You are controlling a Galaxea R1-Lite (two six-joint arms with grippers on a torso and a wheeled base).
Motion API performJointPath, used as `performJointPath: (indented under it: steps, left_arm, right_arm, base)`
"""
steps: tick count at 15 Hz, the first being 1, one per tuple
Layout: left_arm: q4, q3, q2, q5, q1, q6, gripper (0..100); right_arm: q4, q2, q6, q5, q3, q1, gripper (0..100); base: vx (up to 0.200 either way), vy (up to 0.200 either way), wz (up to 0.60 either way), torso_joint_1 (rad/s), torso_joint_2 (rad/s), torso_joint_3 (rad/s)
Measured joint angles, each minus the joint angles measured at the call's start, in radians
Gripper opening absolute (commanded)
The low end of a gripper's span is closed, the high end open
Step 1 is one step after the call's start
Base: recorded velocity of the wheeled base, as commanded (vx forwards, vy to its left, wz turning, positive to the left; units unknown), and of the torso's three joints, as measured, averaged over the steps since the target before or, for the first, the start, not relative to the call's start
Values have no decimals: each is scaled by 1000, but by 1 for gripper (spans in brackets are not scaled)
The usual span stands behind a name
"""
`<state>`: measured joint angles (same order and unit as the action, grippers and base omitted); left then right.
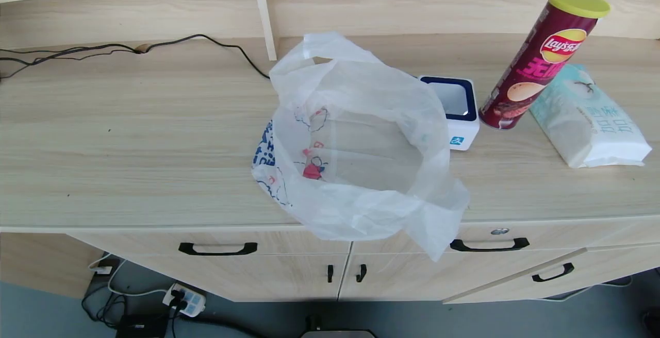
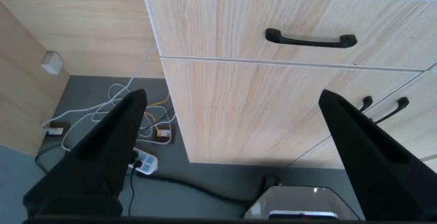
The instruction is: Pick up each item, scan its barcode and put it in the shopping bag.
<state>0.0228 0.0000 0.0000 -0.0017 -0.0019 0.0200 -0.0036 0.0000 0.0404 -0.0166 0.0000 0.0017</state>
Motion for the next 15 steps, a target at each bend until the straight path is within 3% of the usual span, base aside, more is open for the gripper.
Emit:
performJointPath:
  steps: [3,7,9,13,15]
  left_arm:
    - [1,0,0,0,1,-1,100]
    - [1,0,0,0,0,0,100]
    - [1,0,0,0,0,0,100]
    - [1,0,0,0,0,-1,100]
    - [3,0,0,0,1,-1,100]
  right_arm:
    - [-16,15,13,-40,-41,2,100]
    - [-136,293,-10,-69,-295,16,100]
    - [-334,540,-26,-77,-401,30,100]
    - [-881,1032,-69,-107,-491,72,100]
    - [-974,1186,-68,-130,-503,84,100]
  base:
    - [0,0,0,0,0,0]
    - [0,0,0,0,0,0]
    - [0,0,0,0,0,0]
    - [0,0,0,0,0,0]
    - [0,0,0,0,0,0]
